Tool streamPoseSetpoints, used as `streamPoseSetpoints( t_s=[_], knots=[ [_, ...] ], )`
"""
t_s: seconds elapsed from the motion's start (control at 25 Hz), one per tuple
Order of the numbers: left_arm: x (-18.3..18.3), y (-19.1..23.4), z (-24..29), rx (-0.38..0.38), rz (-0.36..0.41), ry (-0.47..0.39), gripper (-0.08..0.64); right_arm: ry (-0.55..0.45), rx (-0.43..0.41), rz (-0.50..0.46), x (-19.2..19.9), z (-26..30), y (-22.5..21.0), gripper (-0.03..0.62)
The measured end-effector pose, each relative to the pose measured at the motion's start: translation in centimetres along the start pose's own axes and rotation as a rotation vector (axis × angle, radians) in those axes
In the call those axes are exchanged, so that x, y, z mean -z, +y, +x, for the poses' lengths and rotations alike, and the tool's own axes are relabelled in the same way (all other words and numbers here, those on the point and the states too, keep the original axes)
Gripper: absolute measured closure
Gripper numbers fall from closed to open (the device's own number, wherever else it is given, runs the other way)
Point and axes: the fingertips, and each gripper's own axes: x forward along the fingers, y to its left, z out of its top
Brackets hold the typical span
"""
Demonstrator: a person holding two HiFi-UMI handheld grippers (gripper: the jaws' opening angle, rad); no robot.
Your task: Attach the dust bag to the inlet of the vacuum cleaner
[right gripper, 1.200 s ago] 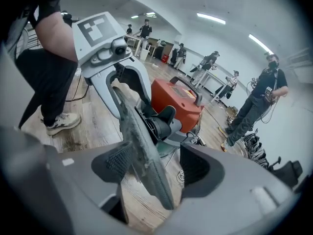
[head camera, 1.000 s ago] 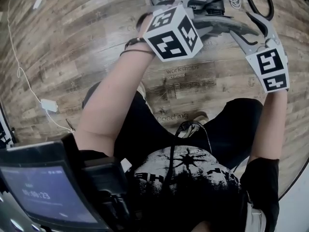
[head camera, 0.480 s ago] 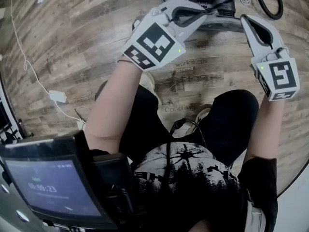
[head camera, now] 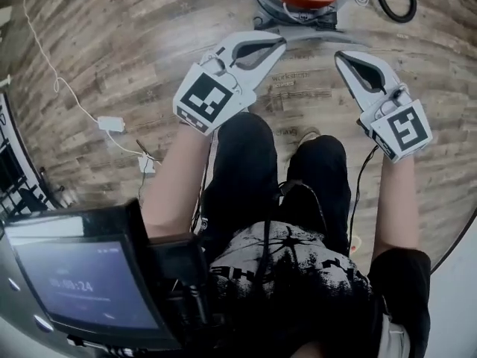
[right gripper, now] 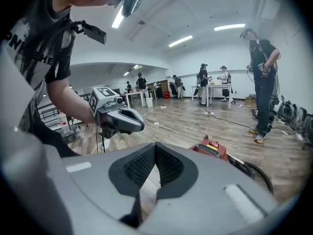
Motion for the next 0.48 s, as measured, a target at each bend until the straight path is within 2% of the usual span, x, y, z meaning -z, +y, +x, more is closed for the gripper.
streamPoseSetpoints(
  t_s=[0.28, 0.48],
  knots=[
    [-14.3, -1.6, -8.7, -0.025, -0.037, -0.018, 0.558, -0.056, -0.042, -0.008, -15.7, -2.8, 4.6, 0.586],
    [-21.1, -0.9, -14.9, -0.025, -0.037, -0.051, 0.558, -0.130, -0.062, -0.004, -25.7, -1.9, 7.3, 0.586]
  ],
)
